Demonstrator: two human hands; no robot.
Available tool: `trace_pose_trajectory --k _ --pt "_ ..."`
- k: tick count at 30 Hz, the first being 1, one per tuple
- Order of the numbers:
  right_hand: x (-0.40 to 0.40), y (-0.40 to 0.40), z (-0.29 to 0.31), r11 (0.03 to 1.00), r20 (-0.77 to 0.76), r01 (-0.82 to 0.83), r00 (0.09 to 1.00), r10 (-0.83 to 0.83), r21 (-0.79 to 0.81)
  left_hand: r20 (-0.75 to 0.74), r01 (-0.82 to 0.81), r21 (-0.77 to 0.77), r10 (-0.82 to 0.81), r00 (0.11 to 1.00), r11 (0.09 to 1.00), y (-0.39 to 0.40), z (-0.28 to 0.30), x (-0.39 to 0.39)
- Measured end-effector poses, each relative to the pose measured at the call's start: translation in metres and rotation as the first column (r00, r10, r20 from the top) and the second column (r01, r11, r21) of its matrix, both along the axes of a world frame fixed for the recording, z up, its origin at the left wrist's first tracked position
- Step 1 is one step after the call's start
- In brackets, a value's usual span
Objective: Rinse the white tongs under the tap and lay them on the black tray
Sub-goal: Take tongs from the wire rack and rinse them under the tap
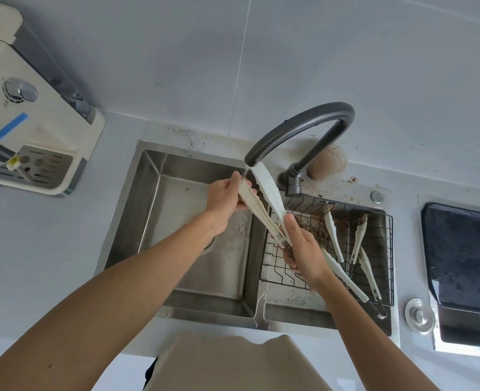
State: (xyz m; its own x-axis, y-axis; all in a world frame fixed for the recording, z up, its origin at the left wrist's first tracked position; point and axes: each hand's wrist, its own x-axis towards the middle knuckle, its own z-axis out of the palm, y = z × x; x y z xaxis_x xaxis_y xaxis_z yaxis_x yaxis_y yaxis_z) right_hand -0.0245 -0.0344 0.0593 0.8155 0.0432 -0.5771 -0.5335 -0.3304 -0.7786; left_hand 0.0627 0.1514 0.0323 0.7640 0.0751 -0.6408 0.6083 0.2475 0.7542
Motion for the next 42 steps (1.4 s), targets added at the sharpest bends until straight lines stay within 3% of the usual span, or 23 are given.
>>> trace_pose_trajectory --k 10,17,21,32,42 --pt "0.004 -0.009 -0.023 0.997 -0.027 -0.025 0.999 0.027 0.072 -0.006 0.012 -0.142 -0.013 1.0 0.99 0.021 -0.006 -0.011" --pt "0.005 0.004 -0.031 0.999 0.015 -0.034 0.999 0.033 0.04 0.035 0.016 -0.139 -0.011 0.999 0.99 0.035 -0.004 -0.016" --pt "0.012 0.015 -0.029 0.999 0.087 -0.024 0.996 0.026 -0.03 0.113 0.027 -0.084 -0.018 0.993 0.996 0.037 0.003 -0.011" --pt "0.022 0.018 -0.019 0.964 0.274 -0.04 0.955 0.114 -0.264 0.196 0.018 -0.135 0.009 0.98 0.991 0.03 0.03 0.004" --pt "0.012 0.011 -0.025 0.741 0.504 0.084 0.783 0.365 -0.666 0.121 -0.038 -0.215 0.065 0.991 0.976 0.036 0.017 -0.013"
